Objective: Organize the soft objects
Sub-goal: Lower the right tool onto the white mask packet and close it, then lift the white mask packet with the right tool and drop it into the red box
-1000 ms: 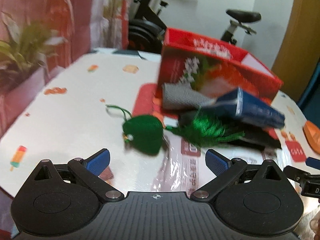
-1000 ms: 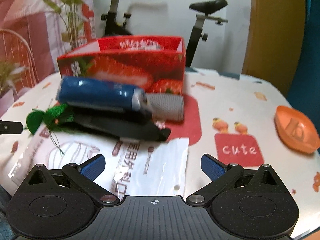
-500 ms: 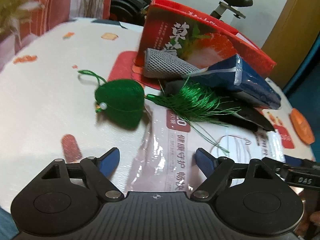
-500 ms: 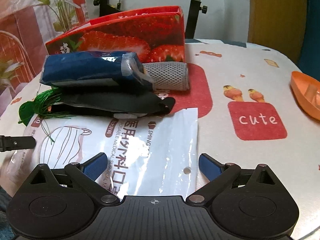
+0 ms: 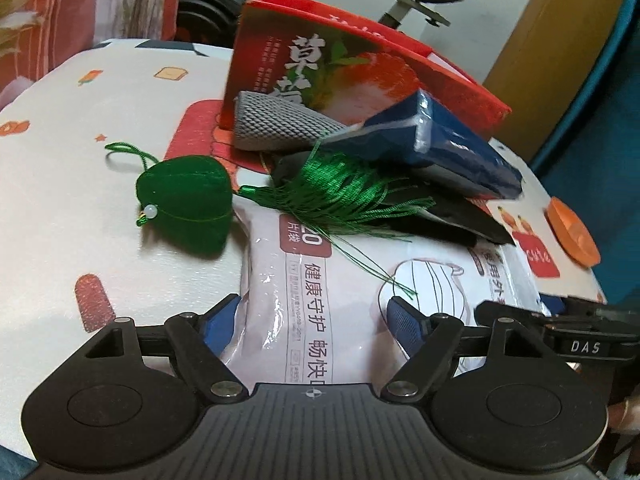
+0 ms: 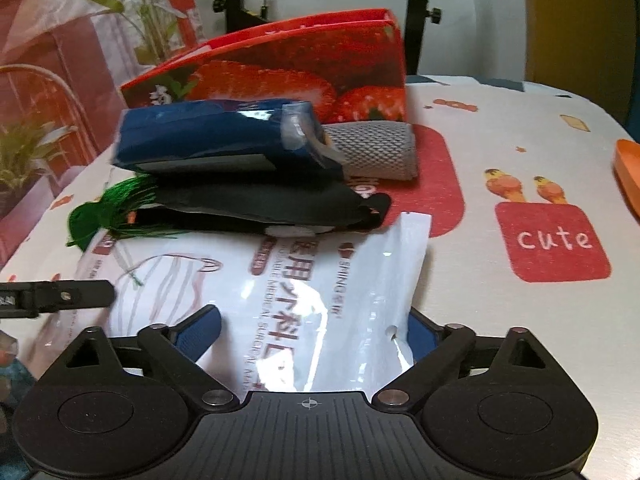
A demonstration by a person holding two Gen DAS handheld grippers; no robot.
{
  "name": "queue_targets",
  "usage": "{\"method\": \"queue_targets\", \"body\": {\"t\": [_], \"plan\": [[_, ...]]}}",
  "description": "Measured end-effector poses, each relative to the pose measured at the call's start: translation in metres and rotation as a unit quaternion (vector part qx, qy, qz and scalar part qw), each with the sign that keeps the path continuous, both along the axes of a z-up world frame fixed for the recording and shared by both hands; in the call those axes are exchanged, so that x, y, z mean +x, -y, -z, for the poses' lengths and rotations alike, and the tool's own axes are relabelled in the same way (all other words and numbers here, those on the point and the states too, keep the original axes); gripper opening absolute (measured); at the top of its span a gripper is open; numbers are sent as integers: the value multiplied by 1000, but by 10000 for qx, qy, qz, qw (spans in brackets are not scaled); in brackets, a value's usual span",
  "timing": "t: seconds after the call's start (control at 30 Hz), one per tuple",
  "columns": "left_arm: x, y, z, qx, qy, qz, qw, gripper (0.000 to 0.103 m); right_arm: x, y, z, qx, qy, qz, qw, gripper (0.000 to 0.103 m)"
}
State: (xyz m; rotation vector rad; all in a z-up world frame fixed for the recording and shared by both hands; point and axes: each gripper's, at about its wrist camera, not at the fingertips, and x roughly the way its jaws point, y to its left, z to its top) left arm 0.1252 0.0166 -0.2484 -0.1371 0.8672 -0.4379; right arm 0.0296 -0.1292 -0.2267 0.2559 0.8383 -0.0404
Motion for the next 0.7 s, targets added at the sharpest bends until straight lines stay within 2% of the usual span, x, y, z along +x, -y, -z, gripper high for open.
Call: {"method": "queue_targets", "body": {"t": [0.17,0.27,0.3,0.37,0.4,0.43,0.53,0.7], "plan": [[-2,6,-1,-66,23,169,9998,81,1,-3,-1,56,34,-85,9999,88],[-2,6,-1,-128,-1,191,9997,81,0,-1,-1,103,41,-70,9999,82],[-2,5,-2,-162,-15,205,9997,81,-1,0,-2,155,37,-35,9999,78],[-3,4,-3,-189,-49,227,9996,80,-4,4,-5,205,42,115,9997,64],[-4,3,-3,-185,-63,244,9995,78,-5,7,-8,187,50,238,9995,52],[-4,2,-4,-175,-80,245,9995,73,-6,10,-8,181,38,303,9994,42],[-5,-2,-4,-173,-165,199,9995,60,-13,20,-12,240,39,532,9983,31],[-13,-5,-11,-275,-121,208,9993,60,-26,23,-28,154,263,586,9978,28]]}}
